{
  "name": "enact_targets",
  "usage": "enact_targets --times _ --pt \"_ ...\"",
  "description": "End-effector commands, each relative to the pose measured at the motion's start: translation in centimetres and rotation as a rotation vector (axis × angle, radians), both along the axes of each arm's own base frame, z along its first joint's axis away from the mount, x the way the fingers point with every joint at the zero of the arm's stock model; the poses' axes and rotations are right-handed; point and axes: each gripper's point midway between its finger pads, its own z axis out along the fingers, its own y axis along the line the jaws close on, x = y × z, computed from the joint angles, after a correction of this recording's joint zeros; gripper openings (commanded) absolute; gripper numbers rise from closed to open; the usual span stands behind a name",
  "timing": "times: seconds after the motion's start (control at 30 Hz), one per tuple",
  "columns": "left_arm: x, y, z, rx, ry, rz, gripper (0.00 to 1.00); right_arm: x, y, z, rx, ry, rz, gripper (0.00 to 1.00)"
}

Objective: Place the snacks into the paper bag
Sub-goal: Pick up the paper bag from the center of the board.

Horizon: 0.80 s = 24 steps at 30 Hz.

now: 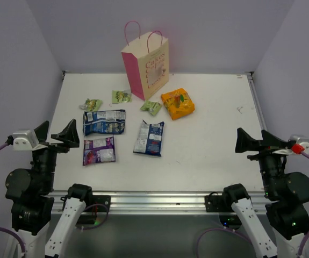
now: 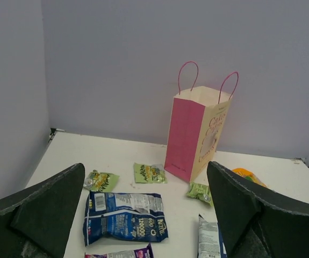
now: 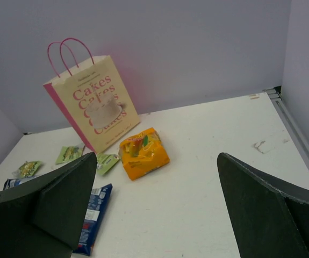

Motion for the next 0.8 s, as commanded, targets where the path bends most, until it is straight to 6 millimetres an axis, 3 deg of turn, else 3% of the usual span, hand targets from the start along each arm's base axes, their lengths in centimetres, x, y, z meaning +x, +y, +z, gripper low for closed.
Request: enact_targets --times 0.0,0.23,0.43,0.6,0.77 --pt "0.8 -0.7 0.6 -0.015 -0.016 -0.031 1.0 0.0 0.5 0.7 0.004 -0.023 0.025 0.99" --pt "2.0 -1.4 -0.1 -0.013 0.015 -0.059 1.0 0.7 1.6 0.3 0.008 0.002 0.077 0.98" --pt "4.1 -2.6 -0.8 -0.004 0.081 -0.101 1.0 1.5 2.5 -0.1 0.009 0.055 0.109 0.98" --pt "7.6 -4.7 -2.5 0.024 0.186 -0.176 1.0 2.2 3.3 -0.9 0.024 0.093 0.141 0.99" --pt "12.2 -7.3 -4.1 0.047 0.307 -0.272 1.0 2.8 5.9 -2.2 0.033 0.15 0.269 0.99"
